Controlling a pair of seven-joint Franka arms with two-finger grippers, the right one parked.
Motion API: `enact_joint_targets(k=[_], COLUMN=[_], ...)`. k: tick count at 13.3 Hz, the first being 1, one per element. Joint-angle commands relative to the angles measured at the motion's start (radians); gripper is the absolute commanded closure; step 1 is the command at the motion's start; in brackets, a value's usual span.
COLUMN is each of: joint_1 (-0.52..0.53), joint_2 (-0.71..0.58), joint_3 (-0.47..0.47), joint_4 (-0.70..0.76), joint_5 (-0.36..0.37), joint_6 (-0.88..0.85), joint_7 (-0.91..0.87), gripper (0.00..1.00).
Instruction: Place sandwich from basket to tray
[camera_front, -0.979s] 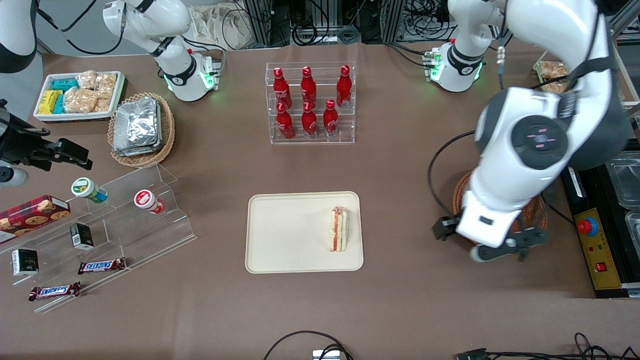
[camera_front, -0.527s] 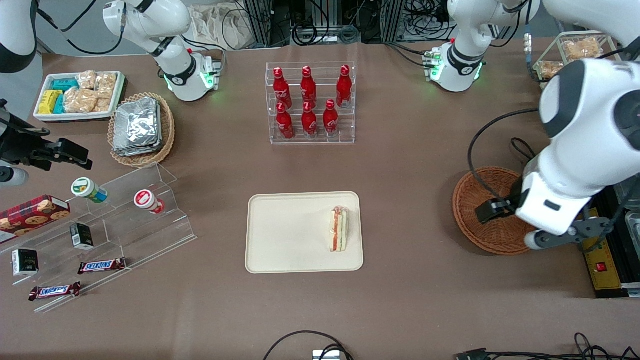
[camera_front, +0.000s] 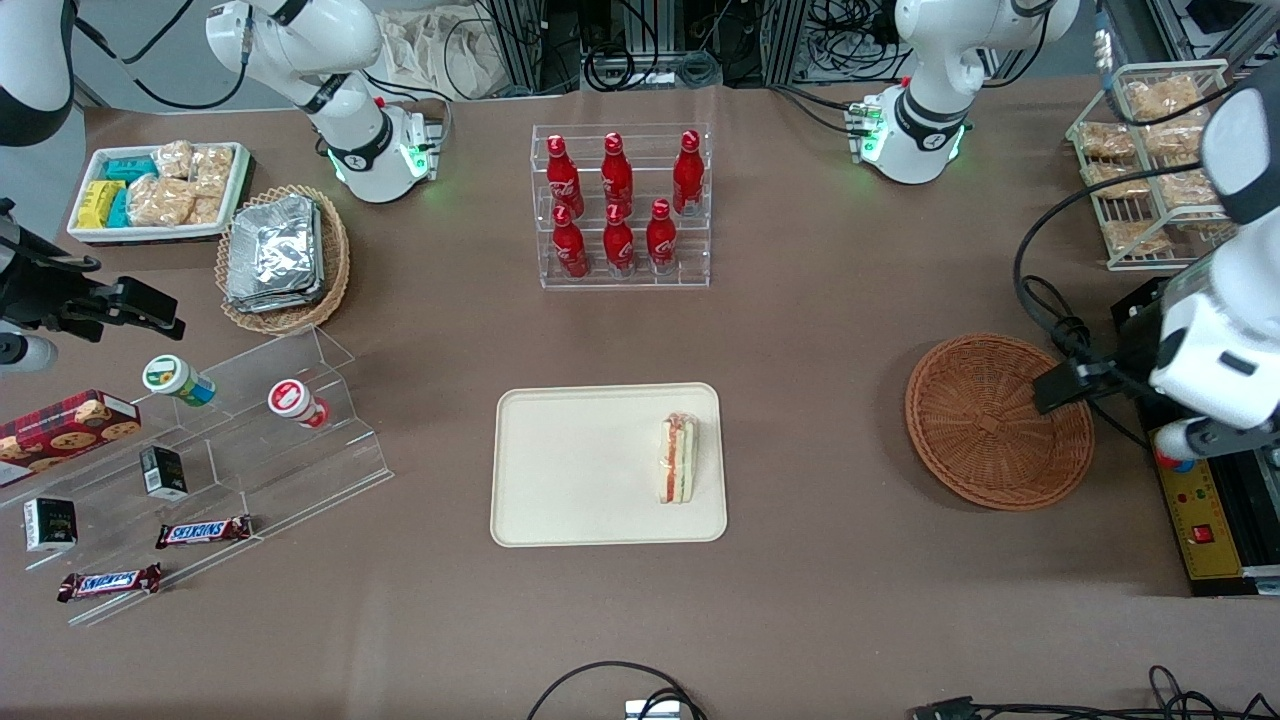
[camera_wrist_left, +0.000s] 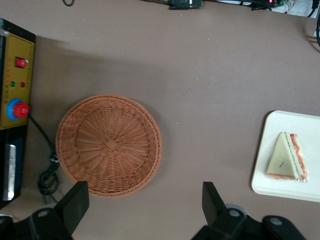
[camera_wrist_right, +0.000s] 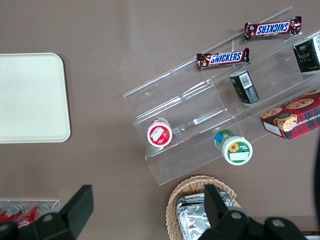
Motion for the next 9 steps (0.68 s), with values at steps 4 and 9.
enact_joint_targets(k=[4,9], joint_1=[0.055,0.072], joint_2=[-0.217,-0.314], joint_3=[-0.012,-0.012], joint_4=[-0.202,-0.274], joint_5=[-0.013,-0.016], joint_6=[-0.008,-0.031], joint_7=[0.171,0.213], gripper=[0.0,0.0])
